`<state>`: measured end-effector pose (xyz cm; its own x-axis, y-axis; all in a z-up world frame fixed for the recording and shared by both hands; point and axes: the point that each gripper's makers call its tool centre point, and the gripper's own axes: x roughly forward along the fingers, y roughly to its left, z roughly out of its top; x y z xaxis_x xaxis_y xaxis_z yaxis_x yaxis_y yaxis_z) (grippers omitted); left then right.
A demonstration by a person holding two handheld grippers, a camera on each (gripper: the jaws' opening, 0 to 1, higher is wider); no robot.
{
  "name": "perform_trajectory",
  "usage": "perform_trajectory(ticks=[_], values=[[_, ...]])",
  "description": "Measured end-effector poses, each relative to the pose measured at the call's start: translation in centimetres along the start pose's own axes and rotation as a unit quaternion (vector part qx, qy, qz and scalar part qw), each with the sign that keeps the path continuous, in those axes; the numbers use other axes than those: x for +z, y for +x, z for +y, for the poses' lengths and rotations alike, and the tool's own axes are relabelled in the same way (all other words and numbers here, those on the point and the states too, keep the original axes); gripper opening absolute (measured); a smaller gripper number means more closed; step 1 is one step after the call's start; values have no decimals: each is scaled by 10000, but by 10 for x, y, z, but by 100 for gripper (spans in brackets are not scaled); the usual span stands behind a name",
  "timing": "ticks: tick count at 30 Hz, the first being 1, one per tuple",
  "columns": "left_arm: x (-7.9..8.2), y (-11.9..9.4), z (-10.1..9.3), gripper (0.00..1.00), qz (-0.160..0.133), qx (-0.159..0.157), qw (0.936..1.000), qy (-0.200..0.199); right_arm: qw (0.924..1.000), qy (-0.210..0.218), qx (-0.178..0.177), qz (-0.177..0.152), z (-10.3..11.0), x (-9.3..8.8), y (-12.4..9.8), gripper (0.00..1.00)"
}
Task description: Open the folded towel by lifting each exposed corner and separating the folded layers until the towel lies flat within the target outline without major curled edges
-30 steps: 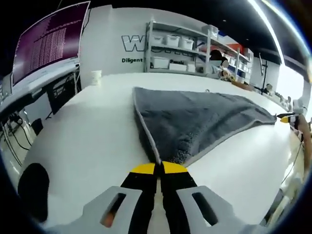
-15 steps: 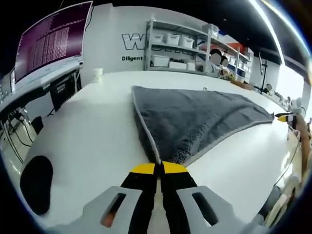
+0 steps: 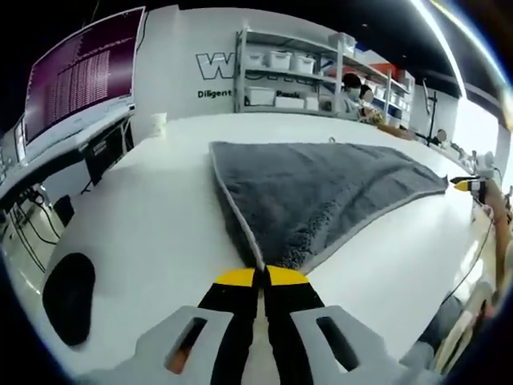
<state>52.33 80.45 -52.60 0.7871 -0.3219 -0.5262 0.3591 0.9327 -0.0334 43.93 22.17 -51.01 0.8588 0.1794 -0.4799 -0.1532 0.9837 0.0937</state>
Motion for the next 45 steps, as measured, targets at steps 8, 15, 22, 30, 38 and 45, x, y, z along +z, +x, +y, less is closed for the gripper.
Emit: perform_trajectory(ticks=[8,15,22,30,38,45], values=[[14,-9,-1,65,-334,226,9990,187,9999,-40,44,-106,4,6,-3,83],[28,-13,-30,84,-729,-413,9965,-28,9995,-238,181,-136,14,10,-3,75],[21,-7,-46,100,-533,-502,9971,188,9965,-715,426,-21,33,10,2,75],[13,-1,-80,100,-336,-898,9945,419,9783,-1540,1380,109,104,8,21,90],[11,-6,-99,99,-334,-1133,9918,483,9586,-2082,1940,-25,157,15,44,81],[12,-19,-102,98,-400,-1152,9913,499,9479,-2300,2201,-86,187,24,63,59]])
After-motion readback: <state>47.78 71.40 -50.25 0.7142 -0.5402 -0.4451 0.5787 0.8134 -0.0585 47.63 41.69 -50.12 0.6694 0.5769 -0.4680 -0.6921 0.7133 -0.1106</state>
